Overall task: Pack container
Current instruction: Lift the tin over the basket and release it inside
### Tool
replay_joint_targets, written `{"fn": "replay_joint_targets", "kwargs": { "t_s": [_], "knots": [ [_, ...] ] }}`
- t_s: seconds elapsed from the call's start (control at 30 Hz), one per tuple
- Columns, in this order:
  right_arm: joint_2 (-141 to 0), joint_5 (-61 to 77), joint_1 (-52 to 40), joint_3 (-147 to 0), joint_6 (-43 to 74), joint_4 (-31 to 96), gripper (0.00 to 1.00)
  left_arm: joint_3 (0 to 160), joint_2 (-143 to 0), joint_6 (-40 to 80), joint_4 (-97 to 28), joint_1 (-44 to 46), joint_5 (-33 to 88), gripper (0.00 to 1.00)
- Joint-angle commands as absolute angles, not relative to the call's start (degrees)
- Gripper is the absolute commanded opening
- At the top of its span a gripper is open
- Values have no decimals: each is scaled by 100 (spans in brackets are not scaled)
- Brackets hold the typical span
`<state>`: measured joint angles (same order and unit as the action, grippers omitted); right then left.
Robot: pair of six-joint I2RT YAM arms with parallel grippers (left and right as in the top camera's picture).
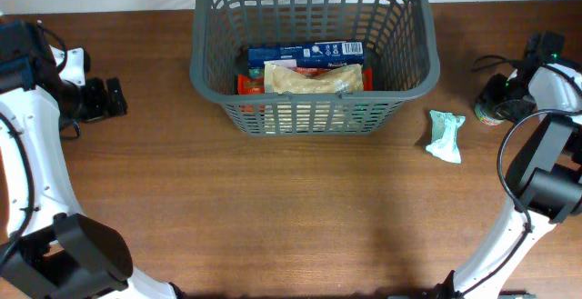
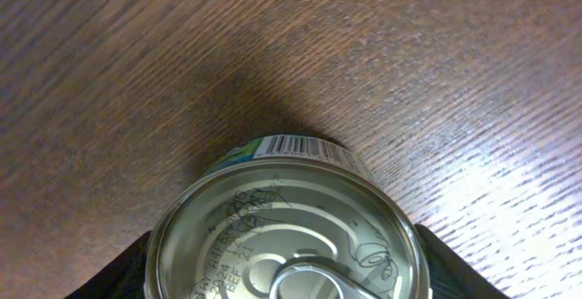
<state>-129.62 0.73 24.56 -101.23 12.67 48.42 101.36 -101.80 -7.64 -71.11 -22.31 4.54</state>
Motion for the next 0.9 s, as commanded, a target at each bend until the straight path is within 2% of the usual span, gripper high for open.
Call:
{"fn": "replay_joint_targets", "kwargs": {
  "t_s": [0.0, 0.23, 0.57, 0.73, 0.87],
  "knots": [
    [-13087, 320, 2475, -10114, 1313, 5017, 51, 10106, -10075, -711, -7116, -2257, 517, 99],
    [-12849, 589, 2477, -11080, 1594, 6191, 51, 10106, -10075, -711, -7116, -2257, 515, 99],
    [-11351, 1111, 2290, -13603, 1393, 7487, 51, 10106, -10075, -711, -7116, -2257, 517, 99],
    [-10471, 1251, 1686, -14562, 1376, 7743, 51, 10106, -10075, -711, -7116, -2257, 517, 99],
    [-9883, 1245, 825, -14772, 1240, 7651, 52, 10106, -10075, -711, -7116, -2257, 517, 99]
  ]
}}
